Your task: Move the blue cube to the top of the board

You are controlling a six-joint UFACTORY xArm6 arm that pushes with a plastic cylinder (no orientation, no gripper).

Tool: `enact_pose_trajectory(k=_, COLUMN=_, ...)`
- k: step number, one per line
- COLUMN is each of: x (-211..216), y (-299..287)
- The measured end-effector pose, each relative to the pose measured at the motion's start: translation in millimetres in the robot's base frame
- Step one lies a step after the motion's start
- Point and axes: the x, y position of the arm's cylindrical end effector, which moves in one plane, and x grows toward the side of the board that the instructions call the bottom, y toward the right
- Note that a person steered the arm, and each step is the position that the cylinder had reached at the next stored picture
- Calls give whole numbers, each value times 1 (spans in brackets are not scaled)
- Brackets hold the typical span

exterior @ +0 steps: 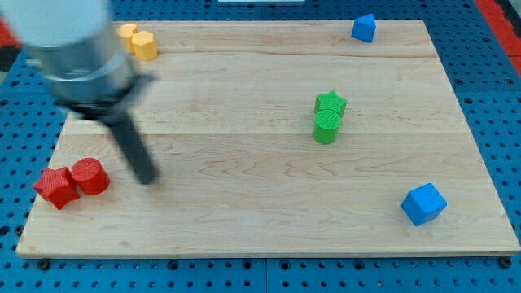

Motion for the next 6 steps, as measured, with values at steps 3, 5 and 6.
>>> enact_pose_trajectory(k=3, x=51, y=343)
enact_pose_trajectory(k=5, x=81, y=388)
enact_pose_trajectory(k=6, x=52, y=398)
